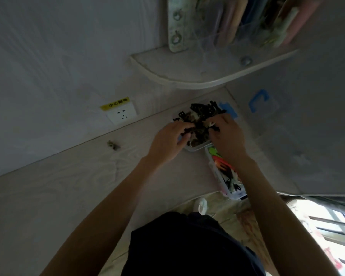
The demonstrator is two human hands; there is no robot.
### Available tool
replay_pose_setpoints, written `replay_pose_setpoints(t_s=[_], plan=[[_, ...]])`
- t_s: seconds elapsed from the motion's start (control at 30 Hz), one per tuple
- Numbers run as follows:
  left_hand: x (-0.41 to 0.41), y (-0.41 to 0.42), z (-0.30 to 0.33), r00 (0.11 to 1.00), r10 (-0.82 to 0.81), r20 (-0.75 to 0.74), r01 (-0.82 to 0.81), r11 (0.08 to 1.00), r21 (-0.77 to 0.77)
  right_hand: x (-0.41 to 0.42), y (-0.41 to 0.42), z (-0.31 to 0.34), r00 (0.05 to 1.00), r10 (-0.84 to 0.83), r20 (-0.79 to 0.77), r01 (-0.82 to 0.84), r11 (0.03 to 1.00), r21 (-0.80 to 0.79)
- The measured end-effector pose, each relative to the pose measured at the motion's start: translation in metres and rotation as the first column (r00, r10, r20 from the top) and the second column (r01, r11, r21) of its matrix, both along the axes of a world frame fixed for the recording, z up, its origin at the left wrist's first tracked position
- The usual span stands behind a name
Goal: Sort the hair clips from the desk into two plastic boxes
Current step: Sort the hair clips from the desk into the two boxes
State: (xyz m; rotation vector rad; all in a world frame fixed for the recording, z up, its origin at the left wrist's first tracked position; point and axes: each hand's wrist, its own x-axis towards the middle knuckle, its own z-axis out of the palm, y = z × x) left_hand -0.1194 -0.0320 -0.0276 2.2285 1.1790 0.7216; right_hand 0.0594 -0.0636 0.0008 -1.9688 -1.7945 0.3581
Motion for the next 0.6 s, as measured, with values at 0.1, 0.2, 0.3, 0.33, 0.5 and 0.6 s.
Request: replay_pose_setpoints(t_s=[0.1, 0.2, 0.3, 0.33, 0.5, 0.6], plan=[[-0.058, -0.007, -0.021, 0.977, 0.215, -0.004, -0.215, 0.975, 0.05, -0.043, -0.013, -0.001, 0.988, 0.15, -0.029, -0.146, 0.985, 0.096], [-0.125, -0.013, -0.047, 0.896, 0.431, -0.103, -0.424, 0.902, 0.083, -0.098, -0.019, -0.022, 0.928, 0.363, -0.08, -0.367, 0.93, -0.038], [-0.177, -0.012, -0.064, 0.825, 0.511, -0.241, -0.535, 0.843, -0.045, -0.148, -0.018, -0.055, 0.865, 0.473, -0.168, -0.501, 0.828, -0.25], [-0.19, -0.009, -0.069, 0.821, 0.489, -0.293, -0.532, 0.842, -0.086, -0.161, -0.015, -0.064, 0.858, 0.482, -0.181, -0.514, 0.798, -0.315], [-0.213, 0.018, -0.077, 0.92, 0.162, -0.356, -0.225, 0.964, -0.141, -0.221, -0.002, -0.085, 0.841, 0.513, -0.171, -0.533, 0.736, -0.417], [-0.208, 0.027, -0.076, 0.887, -0.066, -0.456, -0.02, 0.983, -0.18, -0.243, -0.002, -0.093, 0.819, 0.568, -0.085, -0.534, 0.698, -0.476]])
